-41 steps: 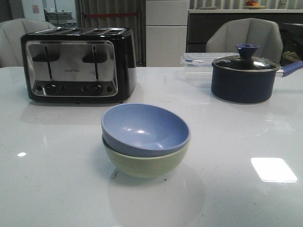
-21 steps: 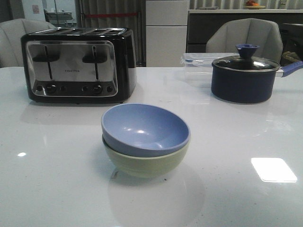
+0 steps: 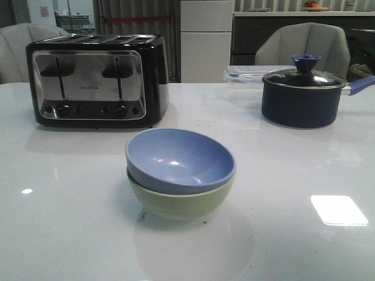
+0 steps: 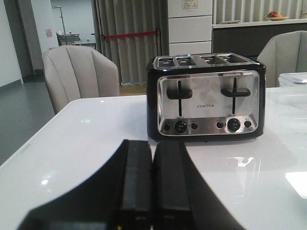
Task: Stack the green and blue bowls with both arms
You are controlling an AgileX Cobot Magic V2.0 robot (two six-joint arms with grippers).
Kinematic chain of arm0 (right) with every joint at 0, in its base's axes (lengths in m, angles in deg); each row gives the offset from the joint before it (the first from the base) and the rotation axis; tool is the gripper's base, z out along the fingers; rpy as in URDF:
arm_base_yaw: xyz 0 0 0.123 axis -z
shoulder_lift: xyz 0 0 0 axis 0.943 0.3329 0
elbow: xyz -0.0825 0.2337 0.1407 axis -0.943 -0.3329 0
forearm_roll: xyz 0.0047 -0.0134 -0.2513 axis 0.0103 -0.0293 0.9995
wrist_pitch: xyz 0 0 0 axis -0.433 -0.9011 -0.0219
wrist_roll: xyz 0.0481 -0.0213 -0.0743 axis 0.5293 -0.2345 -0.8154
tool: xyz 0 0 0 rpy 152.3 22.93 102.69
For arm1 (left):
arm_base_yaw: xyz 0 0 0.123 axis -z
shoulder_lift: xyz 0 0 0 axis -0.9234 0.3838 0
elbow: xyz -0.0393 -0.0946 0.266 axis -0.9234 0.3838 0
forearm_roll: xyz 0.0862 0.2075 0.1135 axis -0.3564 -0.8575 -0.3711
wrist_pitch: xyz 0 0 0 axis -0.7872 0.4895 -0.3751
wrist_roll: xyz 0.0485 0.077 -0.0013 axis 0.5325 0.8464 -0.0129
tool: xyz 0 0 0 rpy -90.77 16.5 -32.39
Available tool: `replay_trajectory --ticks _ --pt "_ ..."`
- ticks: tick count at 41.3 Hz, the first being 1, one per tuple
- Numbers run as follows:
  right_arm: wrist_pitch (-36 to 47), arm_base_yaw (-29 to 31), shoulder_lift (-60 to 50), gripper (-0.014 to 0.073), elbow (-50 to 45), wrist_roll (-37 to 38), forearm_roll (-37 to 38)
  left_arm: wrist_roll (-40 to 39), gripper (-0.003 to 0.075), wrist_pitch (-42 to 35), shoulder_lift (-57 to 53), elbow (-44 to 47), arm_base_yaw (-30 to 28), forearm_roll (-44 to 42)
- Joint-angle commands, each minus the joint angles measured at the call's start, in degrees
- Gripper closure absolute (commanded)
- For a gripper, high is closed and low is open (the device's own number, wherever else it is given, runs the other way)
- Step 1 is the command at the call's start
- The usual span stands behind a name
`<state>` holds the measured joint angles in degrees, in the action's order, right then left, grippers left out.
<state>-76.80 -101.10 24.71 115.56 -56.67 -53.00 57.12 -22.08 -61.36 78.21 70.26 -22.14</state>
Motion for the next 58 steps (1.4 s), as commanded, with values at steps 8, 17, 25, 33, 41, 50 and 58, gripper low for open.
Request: replay_trajectory --ticks 8,17,25,33,41,50,58 --pt "20.2 13.9 -16.8 0.0537 -12.3 -0.6 0.9 0.0 0.0627 -5.4 -1.2 0.2 0.2 0.7" --pt "37.8 25.4 -35.5 0.0537 -30.6 -0.6 0.6 0.0 0.0627 -5.4 -1.2 0.2 0.2 0.7" --pt "43.7 29.7 -44.4 0.0537 -39.7 -0.6 -0.5 0.0 0.0627 -5.4 -1.2 0.2 0.2 0.7" --pt "43.1 30.5 -48.3 0.0537 -42.0 -0.6 -0.5 0.0 0.0627 -5.4 -1.2 0.2 0.2 0.7" --pt "43.4 30.5 -47.8 0.0537 -42.0 -0.6 -0.5 0.0 0.0627 -5.4 -1.2 0.2 0.2 0.7" --pt "44.6 30.1 -48.3 0.0537 -42.0 8.6 5.6 0.0 0.0627 -5.4 -1.2 0.2 0.2 0.7" --pt "44.0 30.1 -48.3 0.0537 -42.0 13.6 7.2 0.0 0.0627 -5.4 -1.2 0.2 0.2 0.7"
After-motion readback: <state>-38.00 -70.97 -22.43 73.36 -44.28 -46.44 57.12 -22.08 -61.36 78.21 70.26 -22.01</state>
